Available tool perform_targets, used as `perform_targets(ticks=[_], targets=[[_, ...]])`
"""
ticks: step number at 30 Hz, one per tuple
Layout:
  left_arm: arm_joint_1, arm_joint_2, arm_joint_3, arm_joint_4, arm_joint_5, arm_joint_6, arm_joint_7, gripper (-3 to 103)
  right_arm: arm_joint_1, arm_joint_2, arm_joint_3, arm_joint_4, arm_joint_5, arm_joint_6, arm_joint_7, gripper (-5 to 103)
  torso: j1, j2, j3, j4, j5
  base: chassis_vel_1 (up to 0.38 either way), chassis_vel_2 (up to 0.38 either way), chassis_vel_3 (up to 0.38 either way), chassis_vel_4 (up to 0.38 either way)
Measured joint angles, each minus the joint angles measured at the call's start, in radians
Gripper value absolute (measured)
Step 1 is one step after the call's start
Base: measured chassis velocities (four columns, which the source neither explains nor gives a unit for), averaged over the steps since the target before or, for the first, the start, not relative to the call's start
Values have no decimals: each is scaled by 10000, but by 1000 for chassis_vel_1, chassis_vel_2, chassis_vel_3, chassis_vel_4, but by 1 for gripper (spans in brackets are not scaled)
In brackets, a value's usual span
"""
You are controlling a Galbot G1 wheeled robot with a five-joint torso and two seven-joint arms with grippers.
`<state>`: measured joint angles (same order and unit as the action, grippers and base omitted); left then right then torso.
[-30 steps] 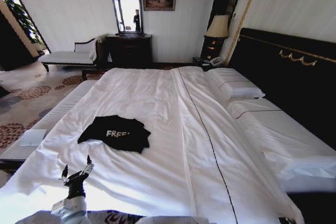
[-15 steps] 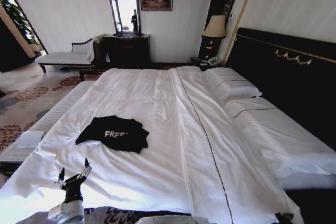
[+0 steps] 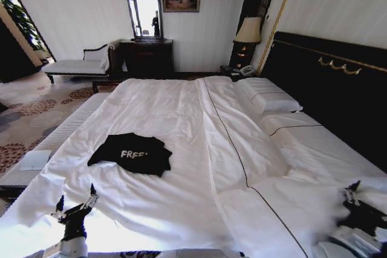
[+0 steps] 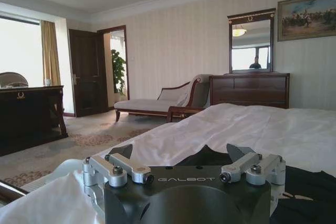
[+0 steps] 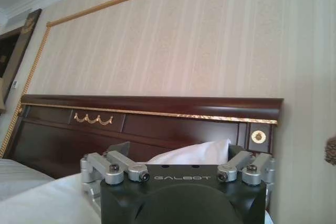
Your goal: Fold the clothes on the bed.
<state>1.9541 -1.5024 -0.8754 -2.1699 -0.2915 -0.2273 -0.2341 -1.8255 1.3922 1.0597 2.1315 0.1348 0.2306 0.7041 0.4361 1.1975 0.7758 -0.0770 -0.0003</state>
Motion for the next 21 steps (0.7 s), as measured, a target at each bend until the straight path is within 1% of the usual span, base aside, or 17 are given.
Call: perform_targets(ticks=[2,4,6,9,10,11,14,16,18,21], targets=[[1,-118,39,-127,197,42,1,100,-482,156,-385,529,500,-192,295,99,-1,0,-2,-2,1,0,0,0,0],[1,-139,54,-144,225,45,1,100,-549,171,-452,576,568,-219,357,100,-1,0,-1,-2,1,0,0,0,0],[-2,-230,124,-198,335,49,2,100,-823,212,-716,642,792,-296,637,100,-1,0,-1,-2,2,0,0,0,0],[-10,-281,166,-212,378,49,1,100,-965,217,-842,589,901,-312,838,100,0,0,-1,-2,0,0,0,0,0],[-27,-325,207,-212,403,44,-4,100,-1120,205,-964,424,1044,-314,1064,100,0,0,-1,-1,0,0,0,0,0],[-61,-374,262,-140,406,-7,-36,100,-1454,119,-1131,-64,1498,-314,1459,100,0,0,-2,-3,3,0,0,0,0],[-81,-401,301,-47,404,-55,-58,100,-1557,31,-1181,-519,1792,-316,1714,100,-1,0,-2,-3,2,0,0,0,0],[-96,-431,352,94,396,-131,-70,100,-1607,-123,-1197,-1338,2226,-370,2190,100,-1,0,-2,-3,2,0,0,0,0],[-104,-437,358,127,392,-149,-73,100,-1626,-161,-1199,-1531,2368,-387,2306,100,-1,1,-1,-3,3,0,0,0,0],[-203,-442,367,327,298,-203,-94,100,-1802,-357,-1286,-2379,3229,-458,2840,100,-1,0,-1,-4,3,0,0,0,0]])
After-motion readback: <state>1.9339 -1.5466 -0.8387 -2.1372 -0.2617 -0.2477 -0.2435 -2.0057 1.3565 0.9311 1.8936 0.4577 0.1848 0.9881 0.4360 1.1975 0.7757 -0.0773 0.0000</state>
